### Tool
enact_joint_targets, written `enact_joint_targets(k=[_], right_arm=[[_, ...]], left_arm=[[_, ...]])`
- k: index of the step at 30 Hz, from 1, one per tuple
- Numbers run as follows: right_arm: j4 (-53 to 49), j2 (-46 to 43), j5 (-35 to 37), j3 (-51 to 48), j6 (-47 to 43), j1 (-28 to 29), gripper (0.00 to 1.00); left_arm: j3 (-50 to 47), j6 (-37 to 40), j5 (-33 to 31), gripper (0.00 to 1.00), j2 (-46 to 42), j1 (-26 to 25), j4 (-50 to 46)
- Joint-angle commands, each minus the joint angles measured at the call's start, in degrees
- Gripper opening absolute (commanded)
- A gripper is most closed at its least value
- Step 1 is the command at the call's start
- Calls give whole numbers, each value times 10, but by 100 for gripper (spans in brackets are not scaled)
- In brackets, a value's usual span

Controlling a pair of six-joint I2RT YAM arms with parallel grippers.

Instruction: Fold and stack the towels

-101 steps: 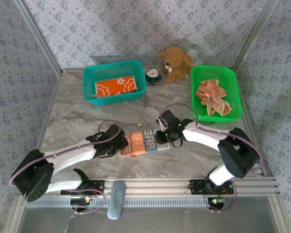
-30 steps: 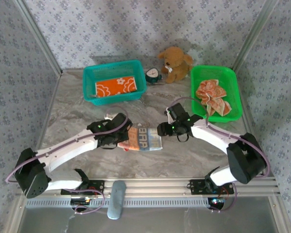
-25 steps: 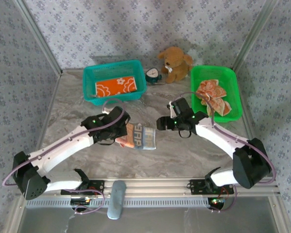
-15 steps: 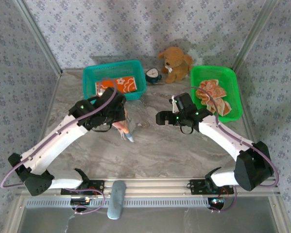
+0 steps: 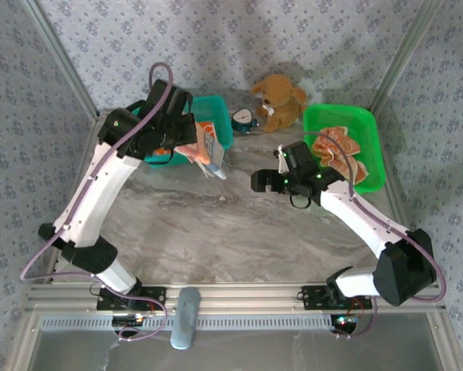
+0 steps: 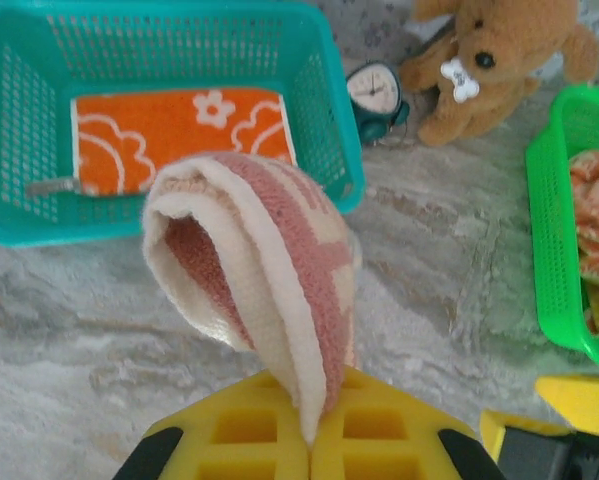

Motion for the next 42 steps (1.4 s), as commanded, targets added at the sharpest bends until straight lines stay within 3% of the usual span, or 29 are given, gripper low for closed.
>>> enact_joint_targets(k=[1,10,20,32,42], right_arm=[[-18,-7,5,23,-2,-10,100],[-36,1,-3,30,-5,-42,100],[-61,-3,-5,33,-12,-76,100],[-77,-1,-15,23,-19,-112,100],[-68,16,-28,20,-18,-121,100]], left_arm=[[90,52,8,0,47,27,-15],[328,77,52,0,224,103,-5],[331,75,133,0,321,143,124],[356,-12,255,0,414,147,220],[356,-54,267,0,439,153,250]])
